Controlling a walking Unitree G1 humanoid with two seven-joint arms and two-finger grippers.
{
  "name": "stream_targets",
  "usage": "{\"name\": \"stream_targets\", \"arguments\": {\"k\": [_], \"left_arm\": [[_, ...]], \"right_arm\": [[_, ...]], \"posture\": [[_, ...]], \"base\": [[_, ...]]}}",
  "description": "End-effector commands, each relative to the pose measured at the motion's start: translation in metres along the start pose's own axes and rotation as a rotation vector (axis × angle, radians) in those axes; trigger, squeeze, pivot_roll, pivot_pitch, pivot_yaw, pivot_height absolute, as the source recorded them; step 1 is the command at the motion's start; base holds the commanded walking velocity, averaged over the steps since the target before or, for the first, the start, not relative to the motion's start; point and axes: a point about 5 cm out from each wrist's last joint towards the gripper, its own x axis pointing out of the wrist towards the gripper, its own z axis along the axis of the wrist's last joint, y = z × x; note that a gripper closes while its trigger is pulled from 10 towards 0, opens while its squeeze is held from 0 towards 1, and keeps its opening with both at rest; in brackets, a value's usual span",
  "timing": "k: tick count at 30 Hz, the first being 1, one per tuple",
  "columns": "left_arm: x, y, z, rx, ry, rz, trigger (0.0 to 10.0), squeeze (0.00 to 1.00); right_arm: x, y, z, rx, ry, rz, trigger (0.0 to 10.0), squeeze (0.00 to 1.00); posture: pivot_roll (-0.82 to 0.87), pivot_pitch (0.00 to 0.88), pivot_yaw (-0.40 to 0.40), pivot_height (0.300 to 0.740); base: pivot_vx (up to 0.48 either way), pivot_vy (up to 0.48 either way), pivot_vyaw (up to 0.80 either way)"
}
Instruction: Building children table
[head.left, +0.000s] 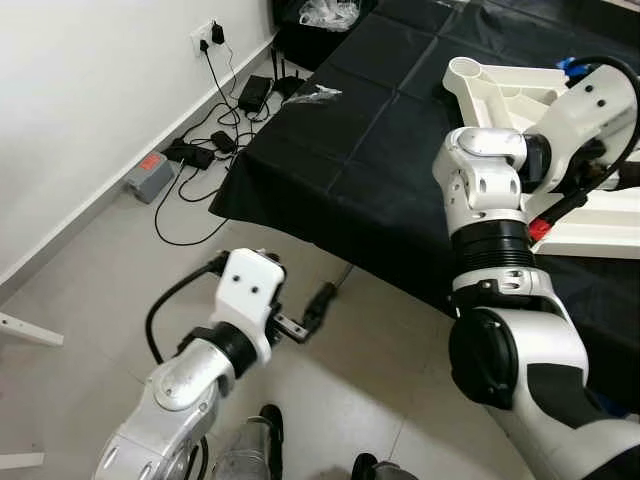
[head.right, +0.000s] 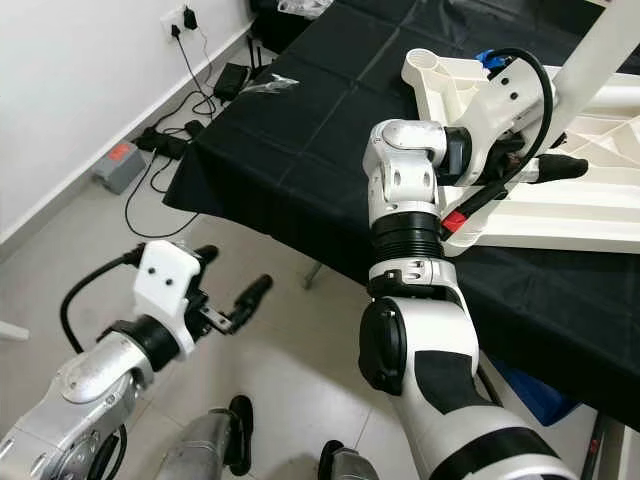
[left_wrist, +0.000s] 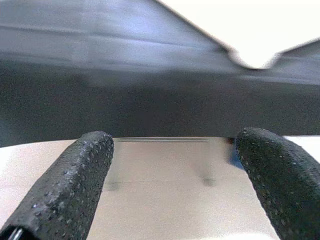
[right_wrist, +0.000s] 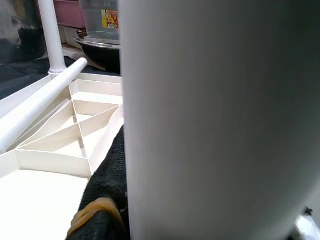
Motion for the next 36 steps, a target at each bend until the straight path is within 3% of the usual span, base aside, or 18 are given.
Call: {"name": "stream_targets", "arguments": {"k": [1, 5, 6, 13, 22, 23, 24, 25, 28, 29, 36], "left_arm": [[-0.005, -0.017, -0.005, -0.046, 0.030, -0.130, 10.0, 0.00], [-0.007, -0.021, -0.007, -0.047, 0.037, -0.156, 10.0, 0.00], [-0.009, -0.029, -0.009, -0.082, 0.053, -0.229, 10.0, 0.00], [-0.010, -0.032, -0.010, -0.090, 0.064, -0.284, 10.0, 0.00], [-0.011, -0.030, -0.011, -0.077, 0.065, -0.258, 10.0, 0.00], [-0.012, -0.030, -0.011, -0.071, 0.068, -0.253, 10.0, 0.00], [-0.012, -0.029, -0.011, -0.068, 0.069, -0.248, 10.0, 0.00], [-0.013, -0.029, -0.012, -0.068, 0.070, -0.241, 10.0, 0.00], [-0.013, -0.028, -0.012, -0.068, 0.072, -0.239, 10.0, 0.00], [-0.013, -0.028, -0.012, -0.067, 0.074, -0.239, 10.0, 0.00], [-0.013, -0.026, -0.012, -0.061, 0.075, -0.230, 10.0, 0.00]], "right_arm": [[0.006, -0.012, -0.054, -0.270, 0.078, -0.055, 10.0, 0.00], [0.004, -0.011, -0.053, -0.270, 0.084, -0.053, 10.0, 0.00], [0.002, -0.011, -0.053, -0.272, 0.083, -0.047, 10.0, 0.00], [-0.001, -0.011, -0.053, -0.266, 0.094, -0.046, 10.0, 0.00], [-0.002, -0.011, -0.055, -0.249, 0.115, -0.043, 10.0, 0.00], [-0.002, -0.011, -0.055, -0.239, 0.114, -0.036, 10.0, 0.84], [-0.002, -0.011, -0.056, -0.230, 0.120, -0.029, 10.0, 0.95], [-0.003, -0.010, -0.057, -0.209, 0.139, -0.011, 10.0, 1.00], [-0.003, -0.010, -0.056, -0.208, 0.131, -0.003, 10.0, 1.00], [-0.003, -0.009, -0.056, -0.208, 0.134, 0.000, 10.0, 0.00], [-0.003, -0.008, -0.053, -0.212, 0.106, 0.001, 10.0, 0.00]], "posture": [[0.21, 0.329, -0.039, 0.740], [0.21, 0.332, -0.037, 0.740], [0.21, 0.331, -0.038, 0.740], [0.21, 0.333, -0.038, 0.740], [0.21, 0.336, -0.035, 0.740], [0.21, 0.337, -0.034, 0.740], [0.21, 0.337, -0.034, 0.740], [0.21, 0.337, -0.034, 0.740], [0.21, 0.337, -0.034, 0.740], [0.21, 0.336, -0.033, 0.740], [0.21, 0.337, -0.035, 0.740]], "base": [[0.000, 0.000, 0.00], [0.000, 0.000, 0.00], [0.000, 0.000, 0.00], [0.000, 0.000, 0.00], [0.000, 0.000, 0.00], [0.000, 0.000, 0.00], [0.000, 0.000, 0.00], [0.000, 0.000, 0.00], [0.000, 0.000, 0.00], [0.000, 0.000, 0.00], [0.000, 0.000, 0.00]]}}
